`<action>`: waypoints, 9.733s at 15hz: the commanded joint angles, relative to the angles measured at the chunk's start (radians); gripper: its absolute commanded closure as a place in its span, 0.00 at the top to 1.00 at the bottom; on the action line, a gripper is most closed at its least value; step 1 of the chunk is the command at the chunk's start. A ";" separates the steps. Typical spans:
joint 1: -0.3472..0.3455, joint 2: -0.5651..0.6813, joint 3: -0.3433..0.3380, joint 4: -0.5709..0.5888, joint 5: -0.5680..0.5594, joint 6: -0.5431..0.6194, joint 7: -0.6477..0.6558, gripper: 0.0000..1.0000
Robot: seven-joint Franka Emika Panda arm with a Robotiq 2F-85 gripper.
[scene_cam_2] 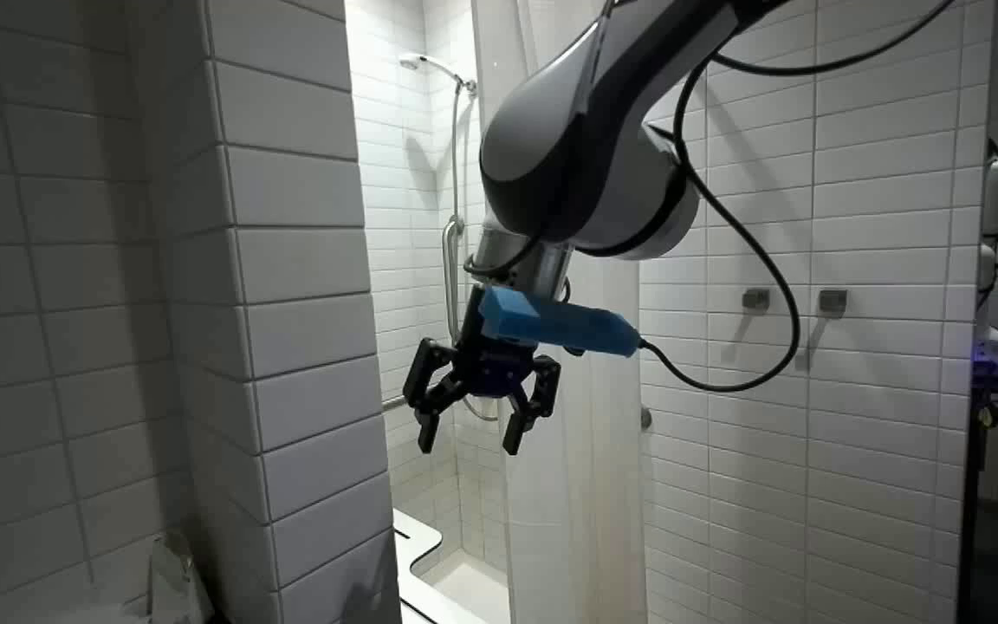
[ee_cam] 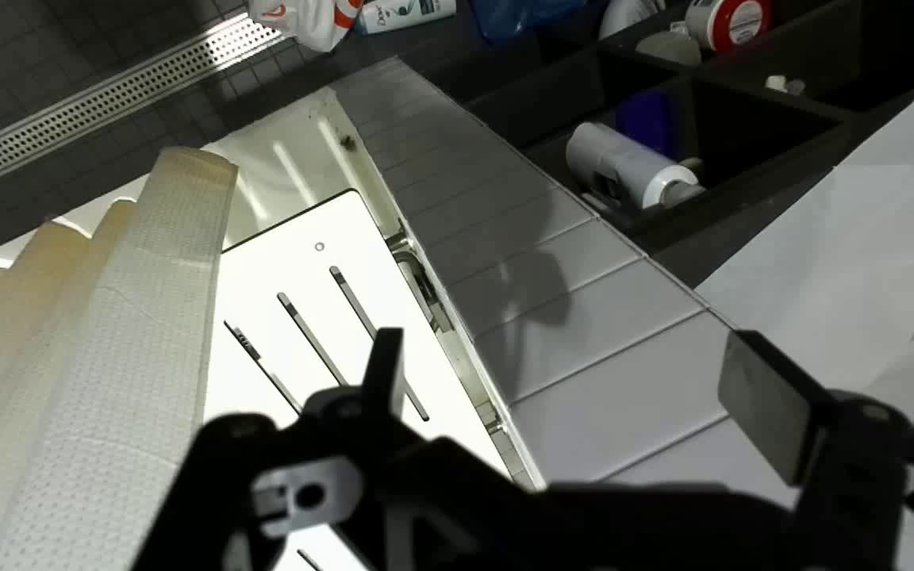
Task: Move the shower curtain to the right
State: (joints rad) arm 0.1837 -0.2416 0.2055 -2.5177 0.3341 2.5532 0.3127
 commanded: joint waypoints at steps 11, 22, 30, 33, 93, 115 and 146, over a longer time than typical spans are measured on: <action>-0.002 0.005 0.006 0.000 -0.021 0.016 0.027 1.00; -0.150 0.012 -0.076 -0.045 -0.007 0.299 0.224 1.00; -0.428 0.059 0.042 -0.038 -0.387 0.541 0.387 1.00; -0.576 0.038 0.125 -0.017 -0.561 0.530 0.507 1.00; -0.827 0.137 0.409 0.383 -0.802 0.193 0.765 1.00; -0.155 0.628 -0.190 1.261 -0.855 -0.313 0.591 0.27; -0.527 0.710 -0.180 1.531 -0.366 -0.333 0.568 0.01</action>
State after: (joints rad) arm -0.3016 0.4412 0.0175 -1.0533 -0.0850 2.2325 0.9063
